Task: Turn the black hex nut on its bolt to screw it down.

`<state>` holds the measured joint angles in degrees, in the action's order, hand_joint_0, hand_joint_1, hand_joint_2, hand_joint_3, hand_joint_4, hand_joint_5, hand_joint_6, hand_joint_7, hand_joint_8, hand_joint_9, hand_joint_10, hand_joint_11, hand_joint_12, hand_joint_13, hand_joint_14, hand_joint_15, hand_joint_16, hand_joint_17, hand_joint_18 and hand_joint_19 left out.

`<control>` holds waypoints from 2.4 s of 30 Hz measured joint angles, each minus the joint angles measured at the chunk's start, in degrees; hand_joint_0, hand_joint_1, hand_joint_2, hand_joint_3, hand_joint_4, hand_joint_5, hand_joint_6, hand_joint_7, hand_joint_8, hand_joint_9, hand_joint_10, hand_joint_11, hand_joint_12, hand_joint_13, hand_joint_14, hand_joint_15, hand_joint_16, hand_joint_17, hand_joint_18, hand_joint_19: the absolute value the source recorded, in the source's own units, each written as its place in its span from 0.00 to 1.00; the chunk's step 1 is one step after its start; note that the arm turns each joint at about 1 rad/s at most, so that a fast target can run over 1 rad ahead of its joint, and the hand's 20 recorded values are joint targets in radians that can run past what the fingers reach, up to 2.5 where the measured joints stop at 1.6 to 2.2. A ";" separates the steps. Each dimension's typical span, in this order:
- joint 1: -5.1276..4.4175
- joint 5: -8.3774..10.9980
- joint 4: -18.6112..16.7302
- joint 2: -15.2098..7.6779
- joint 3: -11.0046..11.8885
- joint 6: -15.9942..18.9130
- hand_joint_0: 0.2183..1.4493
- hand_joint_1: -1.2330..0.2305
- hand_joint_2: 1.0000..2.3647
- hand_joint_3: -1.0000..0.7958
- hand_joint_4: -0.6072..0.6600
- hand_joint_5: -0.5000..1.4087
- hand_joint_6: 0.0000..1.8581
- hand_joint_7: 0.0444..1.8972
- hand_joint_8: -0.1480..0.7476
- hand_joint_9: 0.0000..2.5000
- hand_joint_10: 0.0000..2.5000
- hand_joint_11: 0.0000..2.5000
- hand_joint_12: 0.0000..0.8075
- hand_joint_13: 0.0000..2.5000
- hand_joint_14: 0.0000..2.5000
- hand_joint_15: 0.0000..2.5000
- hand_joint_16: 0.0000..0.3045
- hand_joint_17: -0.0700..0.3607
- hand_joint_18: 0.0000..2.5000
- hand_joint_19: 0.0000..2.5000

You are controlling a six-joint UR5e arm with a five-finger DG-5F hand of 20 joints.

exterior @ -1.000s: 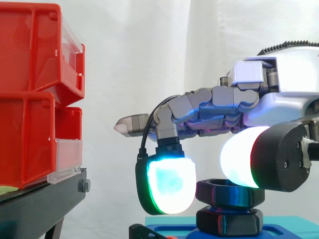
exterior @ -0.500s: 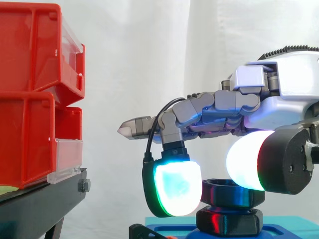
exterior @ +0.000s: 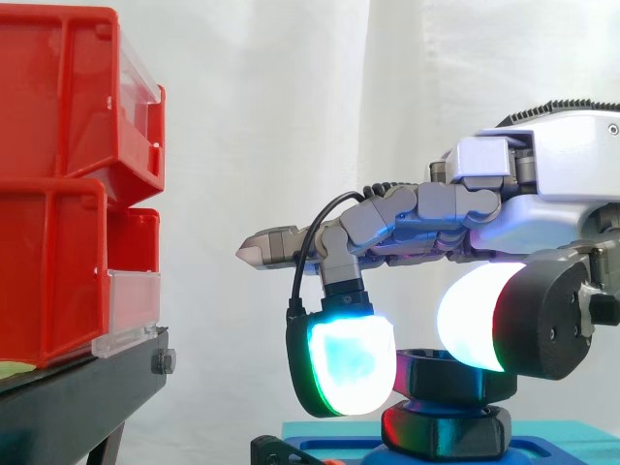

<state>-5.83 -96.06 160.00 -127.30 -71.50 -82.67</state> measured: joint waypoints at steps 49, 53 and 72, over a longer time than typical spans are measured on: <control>1.28 -3.95 -5.16 -1.09 0.91 -2.95 0.21 0.66 0.00 0.28 0.66 0.17 0.33 0.61 0.44 0.00 0.00 0.00 0.43 0.00 0.00 0.00 0.20 0.48 0.00 0.01; 0.41 -3.25 -4.52 -1.10 0.91 -3.01 0.21 0.66 0.00 0.28 0.67 0.17 0.34 0.60 0.44 0.00 0.00 0.00 0.42 0.00 0.00 0.00 0.20 0.48 0.00 0.01; -1.29 -2.67 -1.53 -1.13 0.88 -3.02 0.21 0.67 0.00 0.28 0.67 0.16 0.41 0.54 0.45 0.01 0.00 0.00 0.42 0.00 0.00 0.00 0.20 0.48 0.00 0.01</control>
<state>-7.13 -98.73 158.46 -128.42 -70.62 -85.69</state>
